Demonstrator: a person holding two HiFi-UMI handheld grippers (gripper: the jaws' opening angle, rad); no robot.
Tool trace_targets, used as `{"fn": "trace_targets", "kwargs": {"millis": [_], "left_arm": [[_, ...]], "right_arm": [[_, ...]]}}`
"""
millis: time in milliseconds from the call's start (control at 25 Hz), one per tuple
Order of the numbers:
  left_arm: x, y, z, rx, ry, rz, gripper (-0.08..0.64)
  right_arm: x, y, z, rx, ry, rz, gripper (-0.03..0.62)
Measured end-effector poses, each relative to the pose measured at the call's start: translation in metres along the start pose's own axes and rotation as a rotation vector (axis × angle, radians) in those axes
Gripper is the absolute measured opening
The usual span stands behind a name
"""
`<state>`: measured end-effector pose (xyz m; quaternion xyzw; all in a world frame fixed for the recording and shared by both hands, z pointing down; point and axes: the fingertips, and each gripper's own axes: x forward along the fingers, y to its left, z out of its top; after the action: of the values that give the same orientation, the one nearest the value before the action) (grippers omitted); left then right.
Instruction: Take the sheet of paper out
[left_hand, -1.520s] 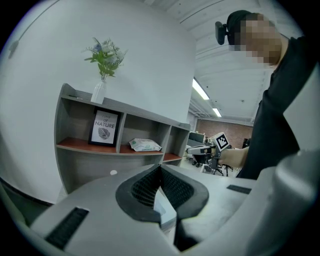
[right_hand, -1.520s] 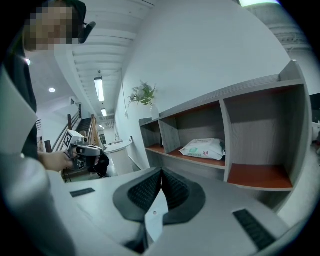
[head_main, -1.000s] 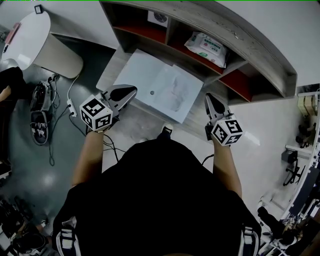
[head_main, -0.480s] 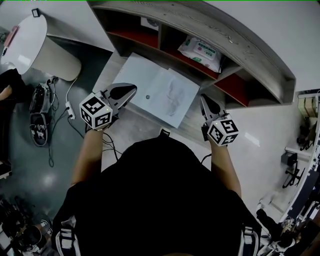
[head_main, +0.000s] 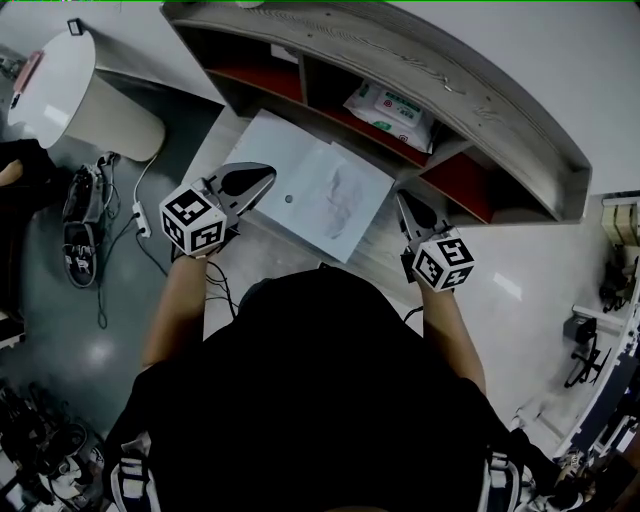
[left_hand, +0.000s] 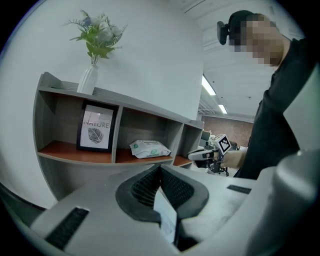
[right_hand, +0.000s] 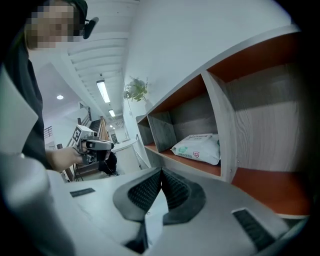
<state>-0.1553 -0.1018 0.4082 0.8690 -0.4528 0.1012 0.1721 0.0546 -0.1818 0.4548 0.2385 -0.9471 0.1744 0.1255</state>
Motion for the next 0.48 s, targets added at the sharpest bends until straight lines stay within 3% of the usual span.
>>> {"fn": "trace_targets", "kwargs": {"millis": [480], "left_arm": [[0.011,-0.008,-0.006,-0.012,0.026,0.005,0.02]], "right_arm": [[0.005,-0.013,-0.004,-0.004,0.016,0.04,0.012]]}}
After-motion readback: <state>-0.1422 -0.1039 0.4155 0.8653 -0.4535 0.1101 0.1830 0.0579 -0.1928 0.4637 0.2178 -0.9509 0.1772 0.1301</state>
